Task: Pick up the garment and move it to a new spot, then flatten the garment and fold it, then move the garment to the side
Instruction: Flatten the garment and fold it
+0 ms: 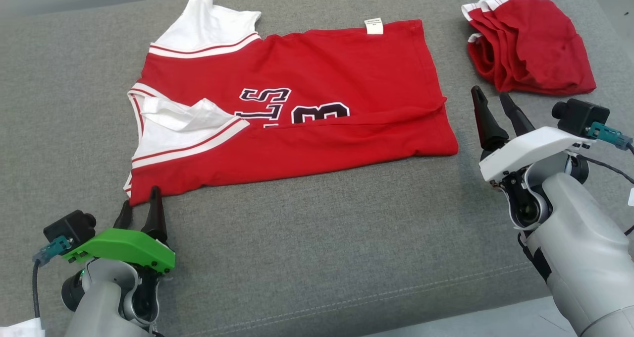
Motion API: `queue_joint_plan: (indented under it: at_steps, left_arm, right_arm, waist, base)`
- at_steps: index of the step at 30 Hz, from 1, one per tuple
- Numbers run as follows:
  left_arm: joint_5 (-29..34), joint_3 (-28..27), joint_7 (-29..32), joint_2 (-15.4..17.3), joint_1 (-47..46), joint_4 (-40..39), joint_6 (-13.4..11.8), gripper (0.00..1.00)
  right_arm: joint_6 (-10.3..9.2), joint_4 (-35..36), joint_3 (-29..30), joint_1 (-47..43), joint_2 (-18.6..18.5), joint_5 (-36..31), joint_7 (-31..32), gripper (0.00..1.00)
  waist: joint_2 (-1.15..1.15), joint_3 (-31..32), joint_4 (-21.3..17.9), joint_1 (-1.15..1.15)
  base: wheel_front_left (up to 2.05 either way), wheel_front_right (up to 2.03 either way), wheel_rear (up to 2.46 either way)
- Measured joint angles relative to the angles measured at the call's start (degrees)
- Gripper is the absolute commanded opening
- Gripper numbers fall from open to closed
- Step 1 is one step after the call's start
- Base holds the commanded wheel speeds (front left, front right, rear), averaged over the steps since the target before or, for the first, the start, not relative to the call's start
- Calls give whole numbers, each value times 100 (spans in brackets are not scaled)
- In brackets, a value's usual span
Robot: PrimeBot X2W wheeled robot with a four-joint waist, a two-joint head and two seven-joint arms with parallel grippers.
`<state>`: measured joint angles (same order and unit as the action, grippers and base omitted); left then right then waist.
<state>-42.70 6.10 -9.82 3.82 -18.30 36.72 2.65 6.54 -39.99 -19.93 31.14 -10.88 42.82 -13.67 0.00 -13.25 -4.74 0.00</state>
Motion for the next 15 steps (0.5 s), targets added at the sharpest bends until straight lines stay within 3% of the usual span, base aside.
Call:
queue_joint_plan:
  at_steps: [5, 6, 7, 10, 11, 15]
  left_arm:
    - [30, -2, 25, 33, -32, 48, -101, 99]
    - [54, 4, 25, 34, -54, 52, -113, 81]
    - [69, 2, 20, 34, -73, 52, -114, 54]
    - [69, 3, 20, 33, -131, 48, -115, 24]
    - [76, 8, 18, 33, -143, 45, -115, 3]
    - [111, 21, 11, 34, -196, 32, -125, 0]
  right_arm:
    - [1, 79, -4, -30, -8, -1, -36, 100]
    - [1, 87, 10, -51, -21, -1, -43, 100]
    - [1, 94, 20, -80, -38, -1, -43, 100]
    - [1, 100, 37, -149, -76, -2, -43, 100]
    - [1, 100, 36, -159, -82, -2, -43, 100]
    - [1, 51, -27, -265, -82, -2, -42, 100]
  waist:
    - [0, -51, -90, 0]
    - [0, -63, -102, 0]
    - [0, -70, -110, 0]
    - [0, -81, -119, 0]
    - [0, -83, -118, 0]
    - [0, -86, -104, 0]
  base:
    - [0, 0, 0]
    - [0, 0, 0]
    - [0, 0, 0]
    - [0, 0, 0]
    - [0, 0, 0]
    - [0, 0, 0]
